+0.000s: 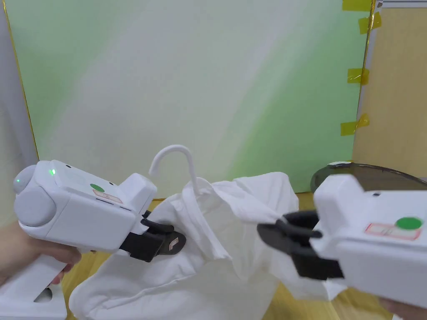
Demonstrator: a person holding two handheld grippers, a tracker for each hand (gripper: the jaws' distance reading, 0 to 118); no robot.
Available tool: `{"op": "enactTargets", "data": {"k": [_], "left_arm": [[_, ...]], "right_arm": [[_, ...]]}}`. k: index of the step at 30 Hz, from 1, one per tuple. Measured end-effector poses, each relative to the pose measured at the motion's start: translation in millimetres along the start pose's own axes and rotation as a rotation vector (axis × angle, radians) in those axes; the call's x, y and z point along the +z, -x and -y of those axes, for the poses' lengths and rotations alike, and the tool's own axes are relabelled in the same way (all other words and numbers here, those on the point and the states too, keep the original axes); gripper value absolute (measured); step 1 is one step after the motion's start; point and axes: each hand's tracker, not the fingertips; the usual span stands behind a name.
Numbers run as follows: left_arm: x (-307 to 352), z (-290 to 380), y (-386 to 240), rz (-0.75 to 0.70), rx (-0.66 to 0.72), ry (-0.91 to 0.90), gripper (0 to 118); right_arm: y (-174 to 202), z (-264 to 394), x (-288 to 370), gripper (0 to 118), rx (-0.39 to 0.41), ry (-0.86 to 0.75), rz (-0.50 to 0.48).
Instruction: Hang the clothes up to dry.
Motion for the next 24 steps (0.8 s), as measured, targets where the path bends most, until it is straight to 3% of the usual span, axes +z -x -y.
{"op": "enactTargets", "data": {"k": [5,7,16,17,19,20,24], "left_arm": [[-3,1,-7,0.018,-0.008,0.002,9],[-9,7,-12,0.049,-0.01,0.042,9],[-13,20,-11,0.044,-0.021,0.052,9],[-13,20,-11,0.029,-0.013,0.045,9],[-9,20,-9,0.036,-0.01,0.031,9],[-6,21,-11,0.041,-0.008,0.018,9],[1,20,-13,0.049,-0.039,-0.003,9]], "right_arm": [[24,32,-60,0,0.118,0.17,-0.111],[29,41,-78,0,0.11,0.212,-0.171],[35,50,-100,1,0.146,0.213,-0.232],[33,50,-95,16,0.171,0.18,-0.21],[21,46,-83,82,0.161,0.123,-0.191],[13,41,-73,100,0.14,0.096,-0.225],[-33,3,-5,104,0.142,-0.149,-0.268]]}}
